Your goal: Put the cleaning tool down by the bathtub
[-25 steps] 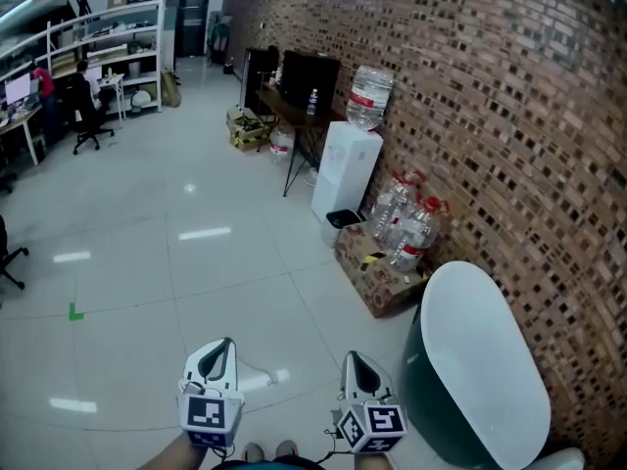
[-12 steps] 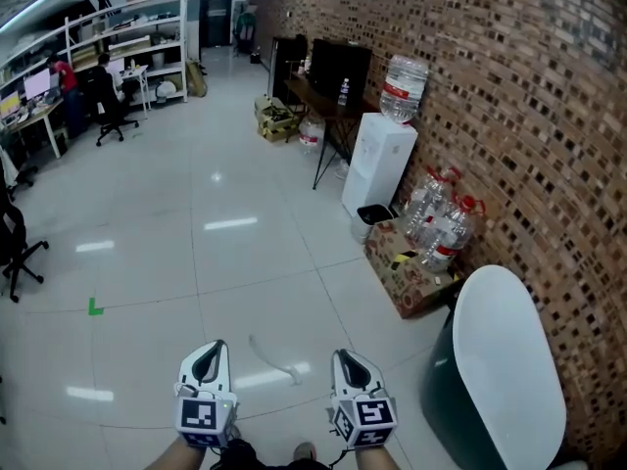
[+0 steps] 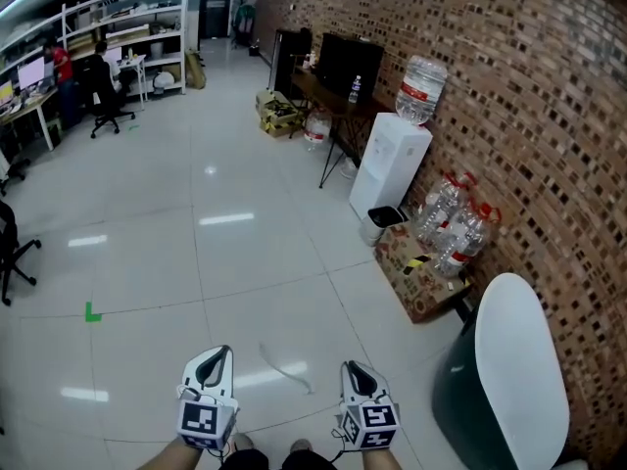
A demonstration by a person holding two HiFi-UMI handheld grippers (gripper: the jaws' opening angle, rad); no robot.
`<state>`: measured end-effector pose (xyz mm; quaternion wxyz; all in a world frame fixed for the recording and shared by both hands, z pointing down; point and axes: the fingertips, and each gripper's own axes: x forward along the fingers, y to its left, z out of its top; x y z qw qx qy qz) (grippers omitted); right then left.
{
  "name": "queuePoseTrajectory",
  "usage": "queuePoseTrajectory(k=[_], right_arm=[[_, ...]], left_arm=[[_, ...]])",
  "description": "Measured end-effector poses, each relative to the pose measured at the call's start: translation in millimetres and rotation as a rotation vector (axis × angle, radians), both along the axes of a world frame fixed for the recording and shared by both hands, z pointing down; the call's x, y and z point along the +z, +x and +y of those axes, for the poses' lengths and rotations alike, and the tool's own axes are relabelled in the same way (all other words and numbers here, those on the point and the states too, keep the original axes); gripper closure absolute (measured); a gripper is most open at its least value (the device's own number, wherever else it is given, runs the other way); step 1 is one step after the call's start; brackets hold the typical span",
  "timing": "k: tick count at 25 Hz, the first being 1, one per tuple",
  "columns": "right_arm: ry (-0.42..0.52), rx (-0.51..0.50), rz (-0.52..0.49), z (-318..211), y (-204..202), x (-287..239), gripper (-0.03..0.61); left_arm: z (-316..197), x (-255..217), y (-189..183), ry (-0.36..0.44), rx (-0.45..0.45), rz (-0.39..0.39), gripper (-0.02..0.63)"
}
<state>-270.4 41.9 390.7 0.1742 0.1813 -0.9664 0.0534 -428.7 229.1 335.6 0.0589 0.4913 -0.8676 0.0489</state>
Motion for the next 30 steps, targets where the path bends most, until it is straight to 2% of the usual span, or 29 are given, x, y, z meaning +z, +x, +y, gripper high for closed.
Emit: queuePoseTrajectory(k=[3,8,15,21,25,30], right_arm=[[-0.007,-0.046,0.037,2,-31,54,0.512],[-0.010,-0.109,0.131,-11,-77,179,0.489],[-0.075,-0.128,0.238,-30,-103,353,0.476],[-0.054,-0.203,0.322,-29,-129,465,0.450],[-0.089,-0.205,0.361,-27,-143,533,0.446],[-0.096,-0.214,0.429,-22,-160,626,0.445]], left_arm=[[-16,53,-16,-0.012,0.014,0.010,0.609],[-45,179,-43,-0.047,-0.001,0.089,0.609],[-60,340,-68,-0.106,-0.057,0.144,0.609],[-77,426,-88,-0.084,-0.101,0.205,0.609],[-79,478,-97,-0.080,-0.121,0.223,0.609],[-88,543,-108,-0.092,-0.120,0.198,0.609]])
